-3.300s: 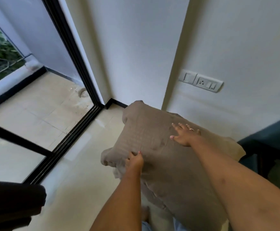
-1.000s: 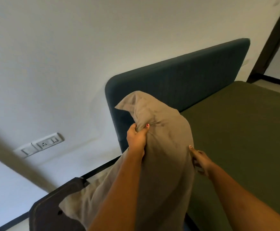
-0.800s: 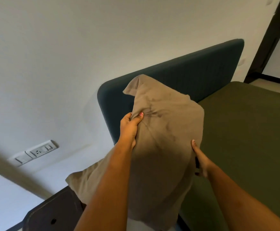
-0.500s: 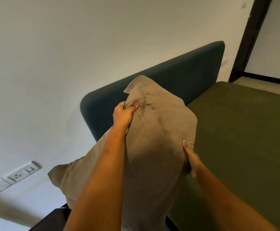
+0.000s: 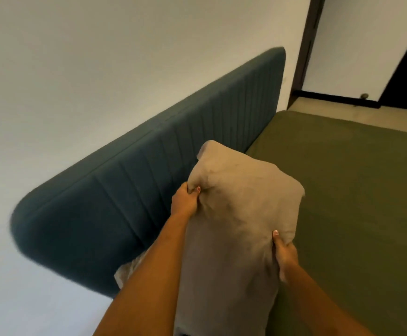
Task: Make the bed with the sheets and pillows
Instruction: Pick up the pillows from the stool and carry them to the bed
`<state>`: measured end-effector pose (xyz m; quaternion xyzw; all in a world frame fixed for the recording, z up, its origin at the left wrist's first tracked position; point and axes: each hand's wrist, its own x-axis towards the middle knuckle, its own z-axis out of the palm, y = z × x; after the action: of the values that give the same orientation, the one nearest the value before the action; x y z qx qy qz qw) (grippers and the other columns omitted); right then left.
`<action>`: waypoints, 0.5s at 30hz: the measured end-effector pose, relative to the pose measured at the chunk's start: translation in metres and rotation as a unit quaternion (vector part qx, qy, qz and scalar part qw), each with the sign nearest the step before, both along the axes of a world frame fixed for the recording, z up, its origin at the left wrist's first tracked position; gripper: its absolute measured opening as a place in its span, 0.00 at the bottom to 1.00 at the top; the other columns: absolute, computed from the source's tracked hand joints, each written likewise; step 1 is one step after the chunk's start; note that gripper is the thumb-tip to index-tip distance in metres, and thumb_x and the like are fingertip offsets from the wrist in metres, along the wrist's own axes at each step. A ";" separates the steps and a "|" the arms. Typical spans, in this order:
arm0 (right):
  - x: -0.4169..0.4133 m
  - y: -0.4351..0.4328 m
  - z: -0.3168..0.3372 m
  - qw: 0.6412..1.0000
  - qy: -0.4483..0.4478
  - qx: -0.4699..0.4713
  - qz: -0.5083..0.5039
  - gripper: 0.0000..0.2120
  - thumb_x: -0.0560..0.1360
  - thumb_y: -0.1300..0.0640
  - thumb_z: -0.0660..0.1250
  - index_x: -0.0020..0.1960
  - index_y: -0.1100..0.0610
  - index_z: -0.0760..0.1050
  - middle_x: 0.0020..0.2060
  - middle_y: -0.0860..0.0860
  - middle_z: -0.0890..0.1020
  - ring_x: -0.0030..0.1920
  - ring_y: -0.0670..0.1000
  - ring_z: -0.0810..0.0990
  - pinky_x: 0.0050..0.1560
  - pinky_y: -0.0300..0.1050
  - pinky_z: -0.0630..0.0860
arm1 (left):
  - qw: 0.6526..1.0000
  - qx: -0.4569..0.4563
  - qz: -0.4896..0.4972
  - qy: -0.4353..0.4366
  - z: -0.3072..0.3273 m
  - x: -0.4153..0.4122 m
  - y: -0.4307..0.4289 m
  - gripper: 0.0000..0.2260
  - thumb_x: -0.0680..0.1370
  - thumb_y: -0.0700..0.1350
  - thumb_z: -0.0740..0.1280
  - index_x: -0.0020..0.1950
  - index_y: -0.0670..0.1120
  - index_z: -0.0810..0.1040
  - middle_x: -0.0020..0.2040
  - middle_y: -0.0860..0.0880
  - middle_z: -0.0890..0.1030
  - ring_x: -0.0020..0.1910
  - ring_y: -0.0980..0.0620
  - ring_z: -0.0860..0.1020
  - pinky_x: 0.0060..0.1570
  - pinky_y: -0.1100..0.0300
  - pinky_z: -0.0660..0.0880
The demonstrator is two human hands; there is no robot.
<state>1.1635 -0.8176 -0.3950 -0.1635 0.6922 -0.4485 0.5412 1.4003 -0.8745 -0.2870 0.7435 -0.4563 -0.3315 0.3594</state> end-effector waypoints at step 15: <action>0.051 -0.133 -0.165 0.968 0.125 0.198 0.088 0.27 0.81 0.53 0.57 0.77 0.54 0.54 0.70 0.59 0.68 0.67 0.63 0.69 0.67 0.55 0.68 | 0.934 0.235 -0.248 -0.103 -0.232 0.048 -0.172 0.35 0.79 0.54 0.63 0.79 0.53 0.47 0.77 0.44 0.57 0.73 0.41 0.62 0.69 0.48 0.64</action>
<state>1.2143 -0.9504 -0.5602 -0.1680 0.8125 -0.2293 0.5089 1.4480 -1.0466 -0.5186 0.7000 -0.5700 -0.4291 0.0320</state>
